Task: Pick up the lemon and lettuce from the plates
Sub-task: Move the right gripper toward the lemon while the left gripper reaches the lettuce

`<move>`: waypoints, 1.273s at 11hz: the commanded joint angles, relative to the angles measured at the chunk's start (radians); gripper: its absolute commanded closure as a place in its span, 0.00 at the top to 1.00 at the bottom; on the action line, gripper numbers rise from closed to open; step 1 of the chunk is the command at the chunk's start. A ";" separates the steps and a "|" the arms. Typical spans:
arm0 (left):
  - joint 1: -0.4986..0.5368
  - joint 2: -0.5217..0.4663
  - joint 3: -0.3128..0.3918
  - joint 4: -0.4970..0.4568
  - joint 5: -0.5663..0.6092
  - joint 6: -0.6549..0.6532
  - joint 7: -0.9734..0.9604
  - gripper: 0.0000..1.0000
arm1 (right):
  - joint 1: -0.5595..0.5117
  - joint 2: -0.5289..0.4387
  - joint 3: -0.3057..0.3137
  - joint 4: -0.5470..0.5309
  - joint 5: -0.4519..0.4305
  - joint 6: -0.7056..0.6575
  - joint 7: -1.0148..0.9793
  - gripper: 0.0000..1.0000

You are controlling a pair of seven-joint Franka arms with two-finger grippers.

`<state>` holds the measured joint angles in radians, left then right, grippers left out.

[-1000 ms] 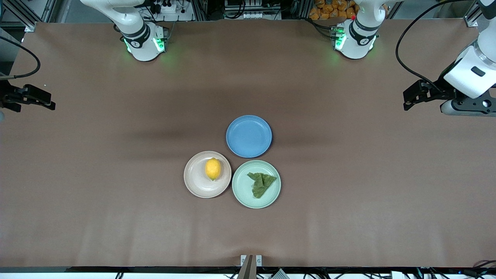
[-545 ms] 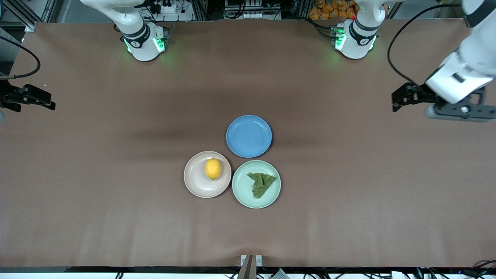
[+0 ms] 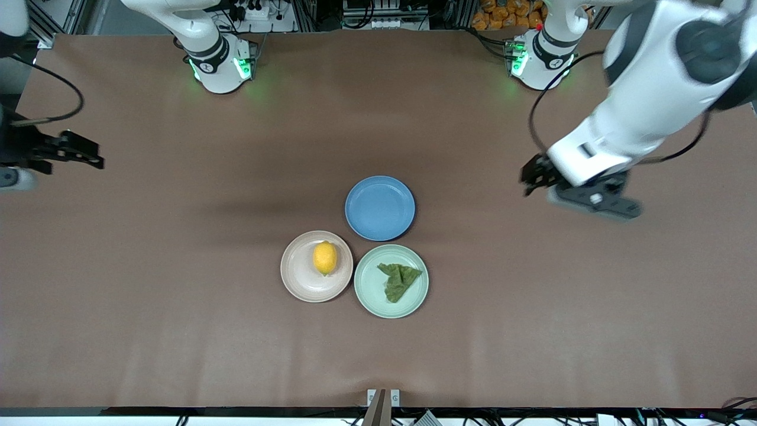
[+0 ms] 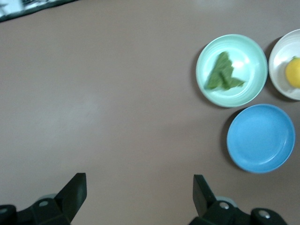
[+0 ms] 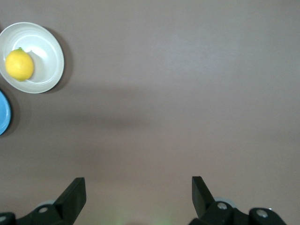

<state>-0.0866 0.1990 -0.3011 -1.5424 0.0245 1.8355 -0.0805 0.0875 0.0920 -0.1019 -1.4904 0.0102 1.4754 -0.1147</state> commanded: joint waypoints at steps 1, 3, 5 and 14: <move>-0.091 0.127 0.002 0.018 0.025 0.193 0.008 1.00 | 0.090 0.064 -0.001 0.002 0.046 0.046 0.122 1.00; -0.156 0.212 0.004 0.019 0.041 0.333 0.027 1.00 | 0.161 0.125 -0.001 0.001 0.062 0.104 0.193 1.00; -0.183 0.319 0.002 0.042 0.072 0.440 0.076 1.00 | 0.222 0.182 -0.001 0.001 0.071 0.179 0.263 1.00; -0.304 0.648 0.043 0.108 0.077 0.823 0.203 1.00 | 0.414 0.477 0.001 -0.005 0.166 0.557 0.492 1.00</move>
<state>-0.3582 0.7859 -0.2912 -1.4732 0.0778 2.6110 0.0821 0.4708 0.5094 -0.0962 -1.5107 0.1450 1.9458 0.3523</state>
